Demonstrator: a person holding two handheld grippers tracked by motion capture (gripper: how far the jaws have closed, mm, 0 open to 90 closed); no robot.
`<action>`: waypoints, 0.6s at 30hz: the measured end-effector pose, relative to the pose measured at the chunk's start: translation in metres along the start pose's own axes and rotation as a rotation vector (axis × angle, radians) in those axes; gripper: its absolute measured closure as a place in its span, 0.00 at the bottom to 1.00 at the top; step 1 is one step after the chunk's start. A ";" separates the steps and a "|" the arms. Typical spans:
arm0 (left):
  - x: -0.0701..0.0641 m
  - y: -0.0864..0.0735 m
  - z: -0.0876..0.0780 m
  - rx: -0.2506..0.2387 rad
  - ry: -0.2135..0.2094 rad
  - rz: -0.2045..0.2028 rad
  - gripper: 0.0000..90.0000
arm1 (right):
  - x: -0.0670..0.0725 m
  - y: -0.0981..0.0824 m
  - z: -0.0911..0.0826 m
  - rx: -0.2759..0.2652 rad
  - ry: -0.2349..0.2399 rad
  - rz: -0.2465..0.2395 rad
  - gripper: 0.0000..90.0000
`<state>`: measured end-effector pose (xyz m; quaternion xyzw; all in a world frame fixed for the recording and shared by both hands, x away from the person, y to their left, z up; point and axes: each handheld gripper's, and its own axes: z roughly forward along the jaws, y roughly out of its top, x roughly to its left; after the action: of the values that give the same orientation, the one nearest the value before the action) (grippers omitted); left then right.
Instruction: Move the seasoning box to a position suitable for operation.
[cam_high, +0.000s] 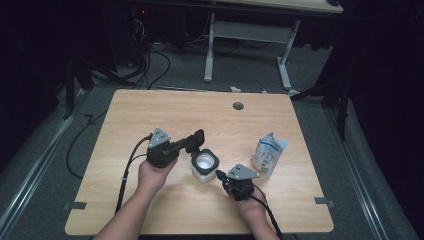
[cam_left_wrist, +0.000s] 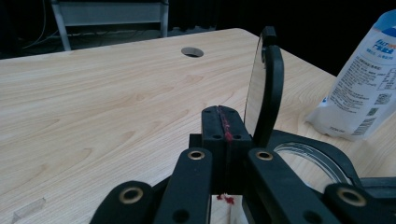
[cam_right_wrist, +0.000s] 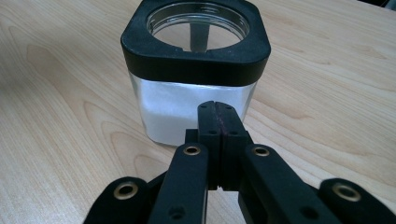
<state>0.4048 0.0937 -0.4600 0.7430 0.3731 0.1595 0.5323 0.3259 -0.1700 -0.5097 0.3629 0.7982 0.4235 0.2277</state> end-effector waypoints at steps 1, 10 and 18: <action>0.000 0.000 0.000 0.000 0.000 0.000 1.00 | 0.000 0.000 0.000 0.000 0.000 0.000 1.00; -0.009 -0.002 -0.001 -0.008 -0.019 0.008 1.00 | 0.000 0.000 0.001 -0.004 -0.007 0.001 1.00; -0.017 -0.011 -0.001 0.003 -0.045 0.018 1.00 | 0.000 0.000 0.001 -0.006 -0.008 0.000 1.00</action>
<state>0.3883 0.0841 -0.4667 0.7505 0.3546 0.1471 0.5379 0.3269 -0.1696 -0.5103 0.3640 0.7959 0.4245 0.2319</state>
